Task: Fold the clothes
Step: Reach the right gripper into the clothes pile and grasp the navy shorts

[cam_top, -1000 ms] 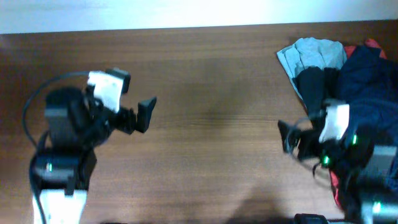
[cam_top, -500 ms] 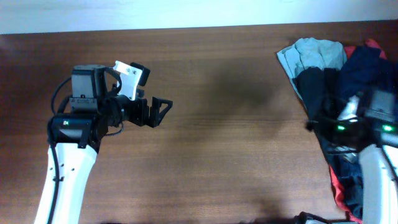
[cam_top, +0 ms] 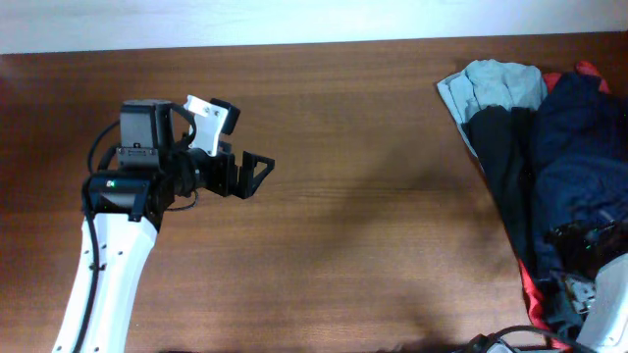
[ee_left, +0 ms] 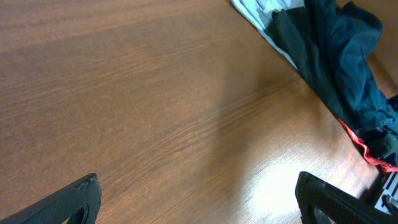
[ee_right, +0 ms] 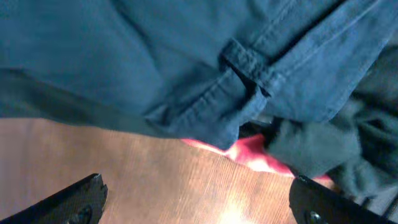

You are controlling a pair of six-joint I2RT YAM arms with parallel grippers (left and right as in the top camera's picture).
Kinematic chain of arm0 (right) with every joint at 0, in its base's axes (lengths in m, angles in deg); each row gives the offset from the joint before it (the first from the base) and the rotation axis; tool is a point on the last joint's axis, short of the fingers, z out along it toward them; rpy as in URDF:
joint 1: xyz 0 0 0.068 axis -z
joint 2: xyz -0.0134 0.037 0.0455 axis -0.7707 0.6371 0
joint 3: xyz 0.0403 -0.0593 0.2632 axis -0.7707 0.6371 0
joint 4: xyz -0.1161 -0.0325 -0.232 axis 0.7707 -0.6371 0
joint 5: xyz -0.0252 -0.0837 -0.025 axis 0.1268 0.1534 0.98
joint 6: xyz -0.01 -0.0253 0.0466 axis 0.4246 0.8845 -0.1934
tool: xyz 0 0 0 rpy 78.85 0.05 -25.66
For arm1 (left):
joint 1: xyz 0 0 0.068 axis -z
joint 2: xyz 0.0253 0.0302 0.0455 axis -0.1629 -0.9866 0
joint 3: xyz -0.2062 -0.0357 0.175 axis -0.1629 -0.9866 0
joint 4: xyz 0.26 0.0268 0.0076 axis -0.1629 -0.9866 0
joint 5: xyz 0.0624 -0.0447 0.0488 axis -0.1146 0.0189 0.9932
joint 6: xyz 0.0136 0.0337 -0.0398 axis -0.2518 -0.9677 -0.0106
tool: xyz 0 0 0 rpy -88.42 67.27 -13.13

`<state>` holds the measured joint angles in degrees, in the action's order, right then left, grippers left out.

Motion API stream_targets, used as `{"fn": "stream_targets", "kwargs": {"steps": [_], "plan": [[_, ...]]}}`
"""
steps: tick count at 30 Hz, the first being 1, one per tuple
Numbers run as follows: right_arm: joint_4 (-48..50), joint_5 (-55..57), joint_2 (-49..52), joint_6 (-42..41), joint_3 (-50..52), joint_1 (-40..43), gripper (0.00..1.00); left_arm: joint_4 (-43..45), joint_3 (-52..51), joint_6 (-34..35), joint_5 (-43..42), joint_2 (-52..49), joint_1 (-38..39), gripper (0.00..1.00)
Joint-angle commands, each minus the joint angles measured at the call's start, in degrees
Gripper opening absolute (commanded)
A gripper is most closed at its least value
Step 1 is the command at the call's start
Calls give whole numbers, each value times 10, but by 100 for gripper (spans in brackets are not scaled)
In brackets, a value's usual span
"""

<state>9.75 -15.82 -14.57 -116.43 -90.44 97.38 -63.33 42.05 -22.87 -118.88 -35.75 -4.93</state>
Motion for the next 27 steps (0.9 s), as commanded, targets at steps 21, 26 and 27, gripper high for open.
{"fn": "stream_targets", "kwargs": {"steps": [21,26,27], "plan": [[186,-122,44,19,86,4,36,0,8,1,-10,-12,2,99],[164,-75,7,19,74,4,93,0,8,1,-10,-12,2,99],[160,-59,9,18,74,4,96,0,8,1,-10,-12,2,99]]}}
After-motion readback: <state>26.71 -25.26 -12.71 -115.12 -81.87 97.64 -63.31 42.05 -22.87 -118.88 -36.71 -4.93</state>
